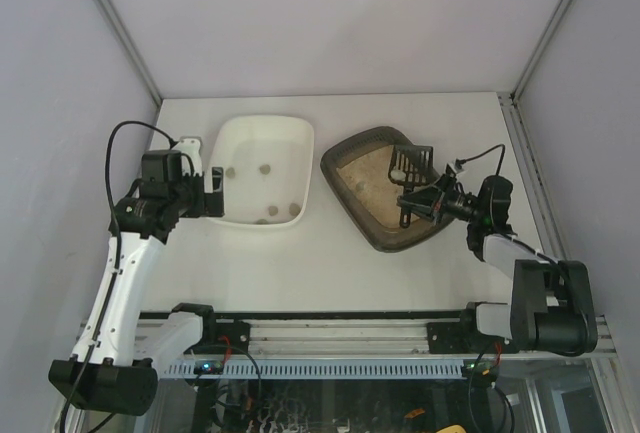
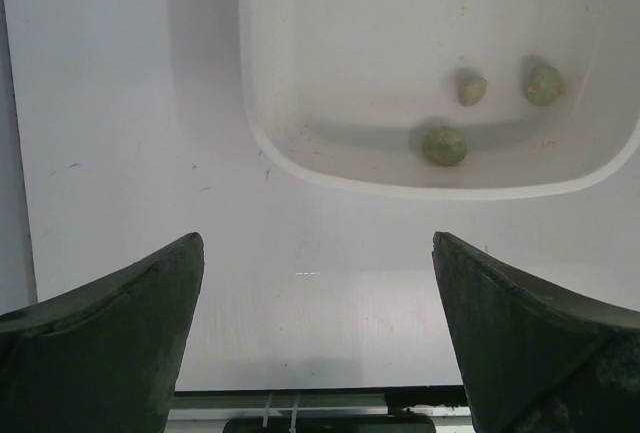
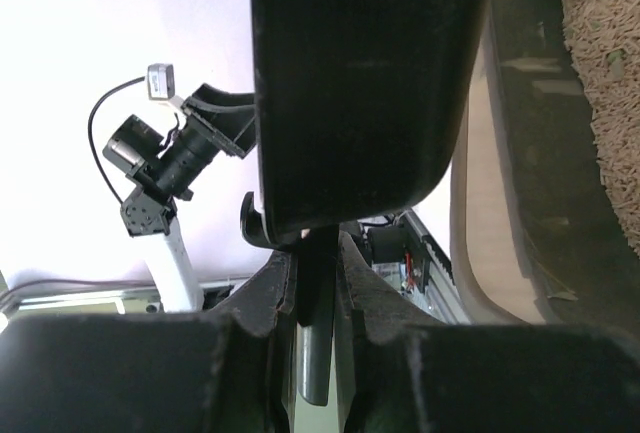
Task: Clean the litter box
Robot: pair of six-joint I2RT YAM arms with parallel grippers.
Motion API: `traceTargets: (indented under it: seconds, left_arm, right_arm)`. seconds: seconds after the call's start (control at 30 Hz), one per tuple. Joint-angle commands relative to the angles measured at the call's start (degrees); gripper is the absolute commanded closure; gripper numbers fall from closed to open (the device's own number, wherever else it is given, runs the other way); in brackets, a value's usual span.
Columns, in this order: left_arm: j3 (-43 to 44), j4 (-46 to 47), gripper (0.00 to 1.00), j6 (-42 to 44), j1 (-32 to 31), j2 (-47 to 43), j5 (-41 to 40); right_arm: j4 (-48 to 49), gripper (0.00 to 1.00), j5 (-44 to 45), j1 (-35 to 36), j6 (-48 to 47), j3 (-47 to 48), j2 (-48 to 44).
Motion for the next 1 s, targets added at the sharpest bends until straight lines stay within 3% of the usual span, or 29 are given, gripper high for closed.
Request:
traceTargets:
  seconds: [0.0, 0.13, 0.3, 0.4, 0.53, 0.67, 0.8, 0.97]
  left_arm:
    - [-1.2, 1.2, 0.0, 1.3, 0.2, -1.6, 2.3]
    - [-1.4, 0.7, 0.0, 2.8, 0.2, -1.4, 4.5]
    - [-1.4, 0.2, 0.0, 3.8, 0.2, -1.0, 6.6]
    - [-1.9, 0.4, 0.0, 4.0, 0.3, -1.0, 6.2]
    - [-2.4, 0.5, 0.0, 4.3, 0.2, -1.0, 6.9]
    - [-2.5, 0.6, 0.0, 4.6, 0.2, -0.8, 7.7]
    - [-2.5, 0.4, 0.0, 4.7, 0.2, -0.6, 7.9]
    - [-2.8, 0.3, 0.0, 5.3, 0.2, -0.8, 9.2]
  right_arm:
    - [4.0, 1.0, -0.4, 1.6, 1.5, 1.0, 0.4]
    - [12.9, 1.0, 1.7, -5.3, 7.9, -3.4, 1.2]
    - [13.4, 1.0, -0.6, -0.8, 8.0, -1.1, 3.7]
    - [15.3, 1.0, 1.5, -4.7, 9.3, -3.4, 2.4]
    - [15.0, 1.0, -1.2, -0.7, 9.1, -1.6, 3.2]
    - [17.5, 1.0, 0.5, -5.6, 11.2, -3.7, 1.1]
    - [14.9, 1.0, -1.7, -1.1, 9.5, -1.4, 2.0]
    - [19.7, 1.0, 0.6, -4.9, 13.3, -3.5, 1.4]
